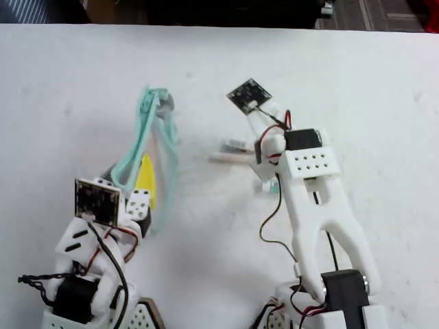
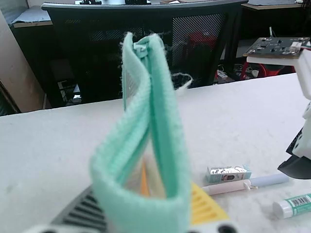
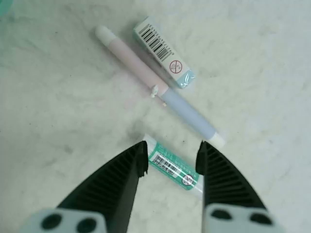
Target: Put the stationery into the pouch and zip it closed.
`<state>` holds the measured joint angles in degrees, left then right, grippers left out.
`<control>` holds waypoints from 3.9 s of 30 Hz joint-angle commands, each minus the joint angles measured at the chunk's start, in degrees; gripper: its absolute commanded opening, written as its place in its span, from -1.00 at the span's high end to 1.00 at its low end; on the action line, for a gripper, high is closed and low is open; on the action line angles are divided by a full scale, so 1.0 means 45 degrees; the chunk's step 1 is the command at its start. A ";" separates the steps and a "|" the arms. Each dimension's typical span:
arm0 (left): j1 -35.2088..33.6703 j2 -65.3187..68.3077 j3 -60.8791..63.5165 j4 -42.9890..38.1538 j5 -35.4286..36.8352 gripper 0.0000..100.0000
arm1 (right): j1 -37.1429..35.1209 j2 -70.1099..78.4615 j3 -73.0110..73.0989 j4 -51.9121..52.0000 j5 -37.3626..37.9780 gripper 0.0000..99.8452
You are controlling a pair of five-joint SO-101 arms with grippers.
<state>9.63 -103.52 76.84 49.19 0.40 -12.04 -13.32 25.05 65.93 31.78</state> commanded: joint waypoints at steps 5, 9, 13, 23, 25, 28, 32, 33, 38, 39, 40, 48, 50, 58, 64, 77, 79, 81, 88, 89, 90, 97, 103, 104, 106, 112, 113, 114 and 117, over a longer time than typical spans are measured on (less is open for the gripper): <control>-0.0049 -0.0166 -0.0195 -0.0547 0.0059 0.96 | 0.0029 -0.0049 -0.0059 -0.0127 0.0156 0.68; -0.0049 -0.0166 -0.0195 -0.0547 0.0059 0.96 | 0.0029 -0.0029 -0.0059 -0.0127 0.0176 0.68; -0.0049 -0.0166 -0.0195 -0.0547 0.0059 0.96 | 0.0029 -0.0010 -0.0059 -0.0186 0.0176 0.68; -0.0049 -0.0166 -0.0195 -0.0547 0.0059 0.96 | -0.0029 0.1983 -0.0137 -0.1065 0.0176 0.68; -0.0049 -0.0166 -0.0195 -0.0547 0.0059 0.96 | -0.0166 0.2237 -0.0137 -0.1182 0.0176 0.68; -0.0049 -0.0166 -0.0195 -0.0547 0.0059 0.96 | -0.0361 0.2530 -0.0137 -0.1358 0.0645 0.68; -0.0049 -0.0166 -0.0195 -0.0547 0.0059 0.96 | -0.0283 0.3233 -0.0137 -0.2295 0.1485 0.68; -0.0049 -0.0166 -0.0195 -0.0547 0.0059 0.96 | -0.0225 0.3507 -0.0156 -0.2569 0.1485 0.68; -0.0049 -0.0166 -0.0195 -0.0547 0.0059 0.95 | -0.0010 0.4894 -0.0176 -0.3761 0.1582 0.68; -0.0049 -0.0166 -0.0195 -0.0547 0.0059 0.95 | -0.0010 0.5109 -0.0176 -0.3937 0.1582 0.68; -0.0049 -0.0166 -0.0195 -0.0547 0.0059 0.95 | -0.0029 0.5284 -0.0176 -0.4073 0.1582 0.69; -0.0029 -0.0166 -0.0195 -0.0547 0.0059 0.95 | -0.0127 0.5558 -0.0703 -0.3917 0.1602 0.69; -0.0029 -0.0166 -0.0195 -0.0547 0.0059 0.95 | -0.0322 0.5578 -0.0703 -0.4073 0.2071 0.69; -0.0029 -0.0166 -0.0176 -0.0547 0.0059 0.95 | -0.0928 0.6476 -0.1563 -0.2764 0.3907 0.89; -0.0029 -0.0166 -0.0176 -0.0547 0.0059 0.95 | -0.0889 0.7101 -0.2325 -0.1905 0.3907 0.96; 0.0225 -0.0166 -0.0176 -0.0488 0.0078 0.95 | -0.0596 0.7121 -0.2305 -0.1651 0.3810 0.97; 0.0537 -0.0166 -0.0176 -0.0469 0.0078 0.95 | -0.0596 0.7121 -0.2305 -0.1631 0.3790 0.97; 0.0733 -0.0166 -0.0176 -0.0352 0.0078 0.95 | -0.0576 0.7121 -0.2286 -0.1631 0.3790 0.97; 0.0928 -0.0166 -0.0254 -0.0195 0.0000 0.95 | -0.0400 0.7043 -0.2383 -0.1651 0.3282 0.97; 0.0928 -0.0166 -0.0254 -0.0195 0.0000 0.95 | -0.0303 0.6867 -0.2403 -0.1651 0.3243 0.97; 0.0928 -0.0166 -0.0254 -0.0195 0.0000 0.95 | -0.0166 0.6554 -0.2403 -0.1651 0.3223 0.97; 0.1475 -0.0166 -0.0215 -0.0195 0.0000 0.95 | 0.1026 0.2256 -0.2403 -0.1143 0.3204 0.97; 0.2413 -0.0166 -0.0215 -0.0156 0.0000 0.95 | 0.0928 -0.3546 -0.2403 0.0381 0.2716 0.97; 0.2608 -0.0166 -0.0234 -0.0020 0.0000 0.95 | 0.0752 -0.4601 -0.2403 0.0420 0.2168 0.97; 0.2979 -0.0166 -0.0274 0.0137 -0.0020 0.94 | 0.0400 -0.6496 -0.2637 0.0420 0.0918 0.97; 0.3526 -0.0166 -0.0293 0.1289 0.0313 0.51 | -0.2842 -0.9856 -0.4591 0.0440 -0.1485 0.97; 0.3585 -0.0166 -0.0410 0.1348 0.0449 0.52 | -0.3565 -1.0051 -0.4982 0.0420 -0.1700 0.97; 0.3643 -0.0166 -0.0547 0.1485 0.0567 0.52 | -0.4249 -1.0168 -0.5372 0.0400 -0.1856 0.97; 0.3683 -0.0166 -0.0879 0.1895 0.0567 0.52 | -0.6125 -1.0188 -0.6291 0.0049 -0.2501 0.97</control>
<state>25.19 -104.57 76.22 56.66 2.15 -32.18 -58.68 1.23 67.60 23.34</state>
